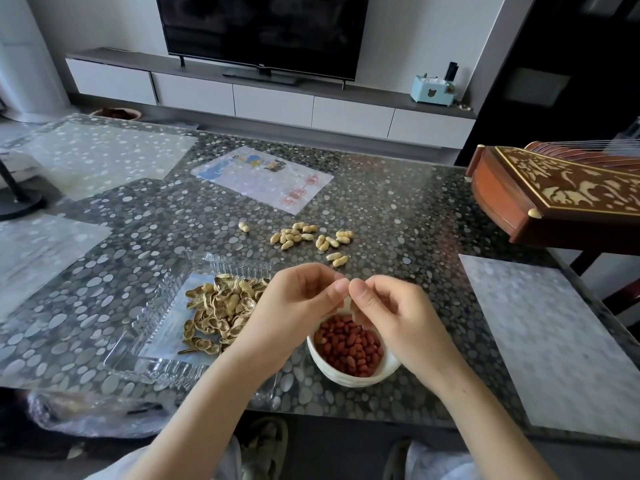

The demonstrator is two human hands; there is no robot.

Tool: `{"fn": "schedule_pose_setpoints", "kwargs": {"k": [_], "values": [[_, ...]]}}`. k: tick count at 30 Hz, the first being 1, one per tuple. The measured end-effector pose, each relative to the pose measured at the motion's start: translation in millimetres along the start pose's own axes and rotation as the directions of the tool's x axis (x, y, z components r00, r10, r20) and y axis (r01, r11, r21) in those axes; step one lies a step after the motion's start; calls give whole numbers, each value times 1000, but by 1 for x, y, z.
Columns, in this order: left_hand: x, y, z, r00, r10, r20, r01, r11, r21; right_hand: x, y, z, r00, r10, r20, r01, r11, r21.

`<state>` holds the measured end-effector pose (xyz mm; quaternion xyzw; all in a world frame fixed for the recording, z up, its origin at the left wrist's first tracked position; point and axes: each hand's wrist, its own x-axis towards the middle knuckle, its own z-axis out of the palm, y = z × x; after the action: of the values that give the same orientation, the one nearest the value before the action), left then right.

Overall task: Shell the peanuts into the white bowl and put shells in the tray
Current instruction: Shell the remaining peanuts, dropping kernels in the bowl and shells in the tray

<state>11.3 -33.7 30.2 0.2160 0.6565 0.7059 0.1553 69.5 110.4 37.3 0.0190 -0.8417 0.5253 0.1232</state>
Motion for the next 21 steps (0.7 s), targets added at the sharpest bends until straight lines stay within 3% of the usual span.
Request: {"fn": "schedule_pose_setpoints", "kwargs": {"k": [3,7,10,17,21], "values": [[-1,-2,2,999,38,-32,-35,995,88,0,1,7,997,-58,45,61,997,-47],[-1,-3,5,987,100,-123,-81,985,151,-1,3,20,996,-61,-67,58,997,-54],[-2,-2,10,985,80,-149,-71,995,69,-1,4,27,987,-39,-154,40,999,3],[0,0,17,999,45,-6,-45,999,0,-3,-2,30,970,-106,-221,109,994,3],[-2,-2,26,990,130,-45,-128,991,50,-5,-4,30,959,-105,-265,102,994,-27]]}}
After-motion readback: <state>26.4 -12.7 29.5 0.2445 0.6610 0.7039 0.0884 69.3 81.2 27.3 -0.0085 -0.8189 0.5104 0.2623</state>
